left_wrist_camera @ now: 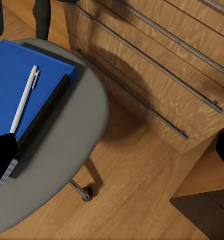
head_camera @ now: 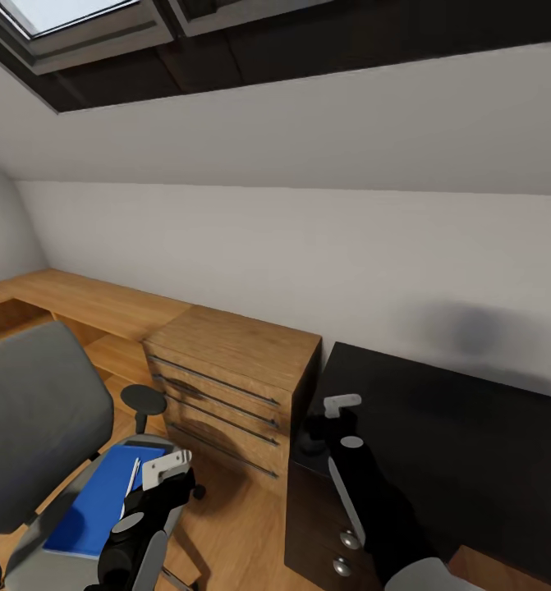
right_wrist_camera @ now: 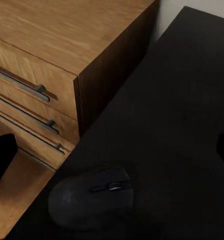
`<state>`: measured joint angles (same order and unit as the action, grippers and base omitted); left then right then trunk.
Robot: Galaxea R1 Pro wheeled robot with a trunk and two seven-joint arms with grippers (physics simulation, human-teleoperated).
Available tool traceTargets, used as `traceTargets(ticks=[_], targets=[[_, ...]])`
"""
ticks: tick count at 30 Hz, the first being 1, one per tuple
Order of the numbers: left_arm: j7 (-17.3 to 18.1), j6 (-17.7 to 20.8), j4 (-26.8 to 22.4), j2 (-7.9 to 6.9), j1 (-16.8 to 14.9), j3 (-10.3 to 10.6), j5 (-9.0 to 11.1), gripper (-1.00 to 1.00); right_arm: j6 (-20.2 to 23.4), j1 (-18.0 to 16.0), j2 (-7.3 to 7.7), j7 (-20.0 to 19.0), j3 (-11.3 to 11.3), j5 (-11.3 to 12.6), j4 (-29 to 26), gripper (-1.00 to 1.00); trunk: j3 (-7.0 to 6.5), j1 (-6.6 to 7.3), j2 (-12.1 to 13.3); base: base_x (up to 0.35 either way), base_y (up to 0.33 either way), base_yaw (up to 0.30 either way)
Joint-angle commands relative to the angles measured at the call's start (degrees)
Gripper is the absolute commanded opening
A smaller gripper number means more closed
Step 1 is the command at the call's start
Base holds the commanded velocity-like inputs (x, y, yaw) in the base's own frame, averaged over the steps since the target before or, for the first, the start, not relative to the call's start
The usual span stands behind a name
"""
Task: In the bedroom, organize the workspace by keeping the computer under the desk, ensuring the monitor is on the desk, placing the keyboard on the desk next to the monitor, placing the mouse on the desk next to the keyboard, moving the folder from the swivel chair onto the desk next to the mouse, stacking the notebook on top of the folder with the pen on top of the notebook, and positioning the swivel chair next to the desk.
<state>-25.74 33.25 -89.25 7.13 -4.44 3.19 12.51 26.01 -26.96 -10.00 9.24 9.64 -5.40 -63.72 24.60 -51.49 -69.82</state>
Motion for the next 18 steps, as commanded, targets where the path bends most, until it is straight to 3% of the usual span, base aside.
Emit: traceTargets(ticks=[1,4,7,18], targets=[[-0.55,0.14,-0.07,-0.01,-0.04,0.07,0.62,1.0,0.45,-0.03,0.0,0.08,0.59,-0.52,-0.08,1.0,0.07,0.0,-0.04,0.0,0.0,0.0],[-0.54,0.15,-0.05,-0.01,-0.04,0.06,0.67,1.0,0.39,0.05,0.0,0.2,2.4,0.77,-0.36,1.0,0.07,0.0,-0.04,0.0,0.0,0.0],[-0.54,0.15,0.02,-0.01,-0.04,0.06,0.67,1.0,0.3,0.06,0.0,0.33,2.57,1.16,-1.01,1.0,0.04,0.0,-0.04,-0.051,0.022,-0.039],[-0.54,0.15,0.04,-0.01,-0.04,0.1,0.67,1.0,0.2,0.06,0.0,0.34,2.56,1.14,-1.06,1.0,-0.4,0.0,-0.04,-0.282,0.12,-0.236]])
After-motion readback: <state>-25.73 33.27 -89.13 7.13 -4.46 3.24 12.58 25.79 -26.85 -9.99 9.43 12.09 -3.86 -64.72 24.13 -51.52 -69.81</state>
